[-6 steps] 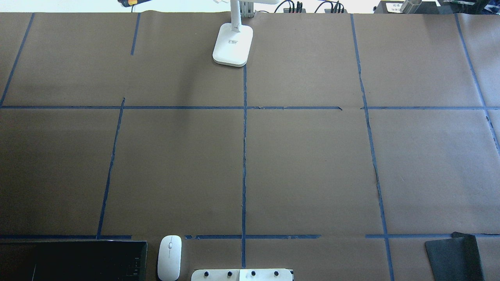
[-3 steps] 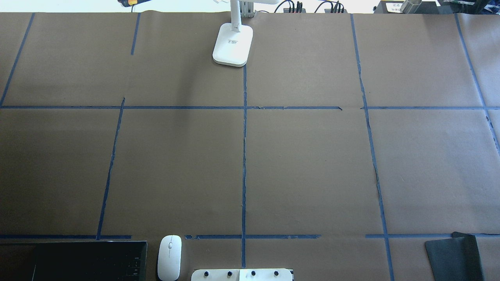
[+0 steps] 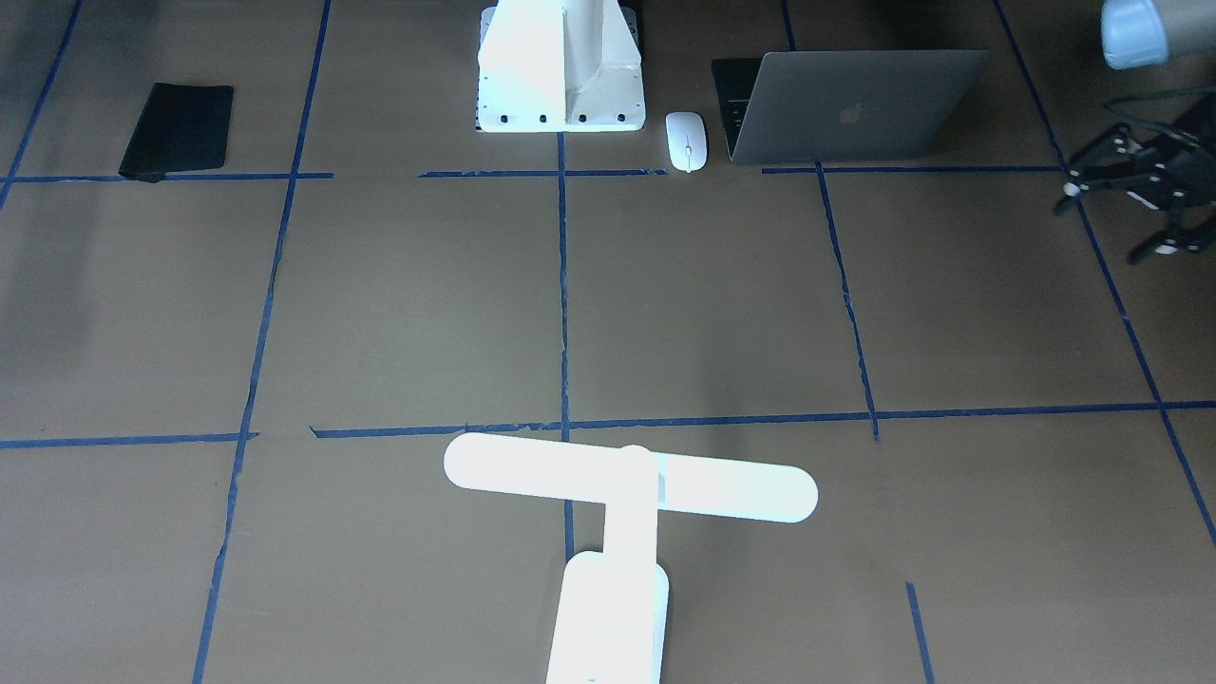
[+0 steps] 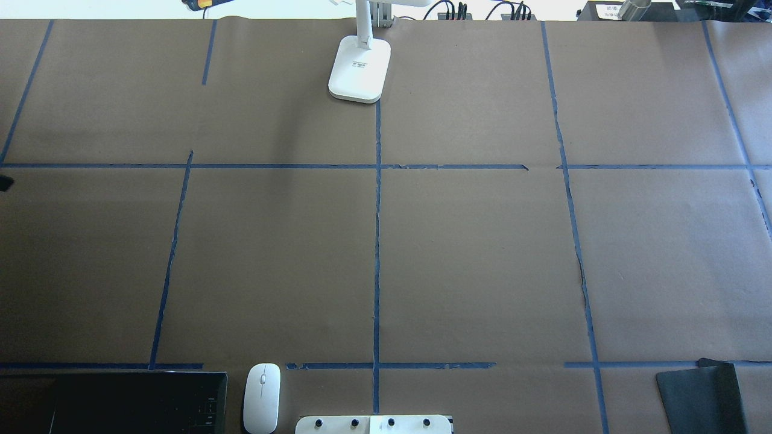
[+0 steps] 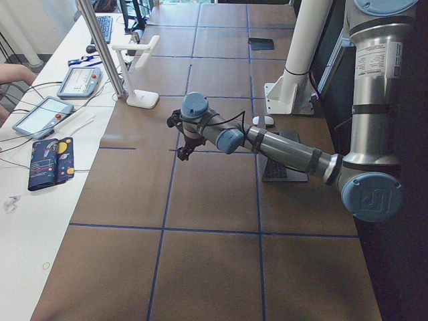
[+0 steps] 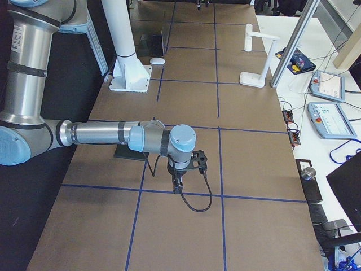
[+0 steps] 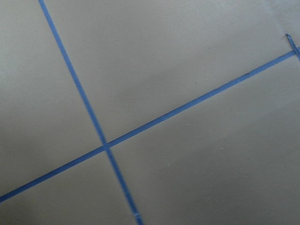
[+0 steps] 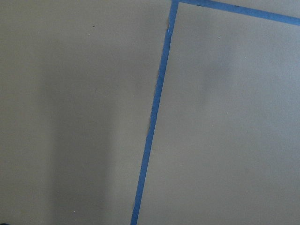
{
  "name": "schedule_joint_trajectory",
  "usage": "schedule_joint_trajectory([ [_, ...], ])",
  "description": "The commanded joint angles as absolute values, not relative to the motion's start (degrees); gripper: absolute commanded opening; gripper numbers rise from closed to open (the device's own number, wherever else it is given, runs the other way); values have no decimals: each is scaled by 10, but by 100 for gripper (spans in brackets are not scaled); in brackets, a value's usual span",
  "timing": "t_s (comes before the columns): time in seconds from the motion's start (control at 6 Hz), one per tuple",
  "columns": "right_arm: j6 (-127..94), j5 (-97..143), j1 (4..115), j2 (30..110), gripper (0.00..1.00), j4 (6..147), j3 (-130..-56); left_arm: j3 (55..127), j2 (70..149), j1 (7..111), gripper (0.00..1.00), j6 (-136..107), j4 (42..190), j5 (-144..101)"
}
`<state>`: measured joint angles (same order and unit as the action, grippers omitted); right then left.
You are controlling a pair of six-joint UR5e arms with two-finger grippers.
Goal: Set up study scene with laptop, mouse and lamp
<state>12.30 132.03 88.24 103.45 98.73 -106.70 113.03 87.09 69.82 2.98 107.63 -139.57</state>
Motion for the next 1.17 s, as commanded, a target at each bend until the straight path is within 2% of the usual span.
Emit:
schedule_joint_trajectory([
  [0.0,123,1320,882,1034,100,988,-1065,1219,853,624,100,32,1091,-1427],
  [0.33,124,1320,882,1034,100,988,-1064,1349,812,506,100,32,1086,-1424],
  [0.67,123,1320,882,1034,100,987,-1064,1375,799,406,99,33,1088,-1389],
  [0.83,123,1319,882,1034,100,987,-1064,1396,768,341,99,33,1088,-1309],
  [1.0,123,1319,882,1034,100,987,-1063,1399,753,318,99,33,1088,-1271],
])
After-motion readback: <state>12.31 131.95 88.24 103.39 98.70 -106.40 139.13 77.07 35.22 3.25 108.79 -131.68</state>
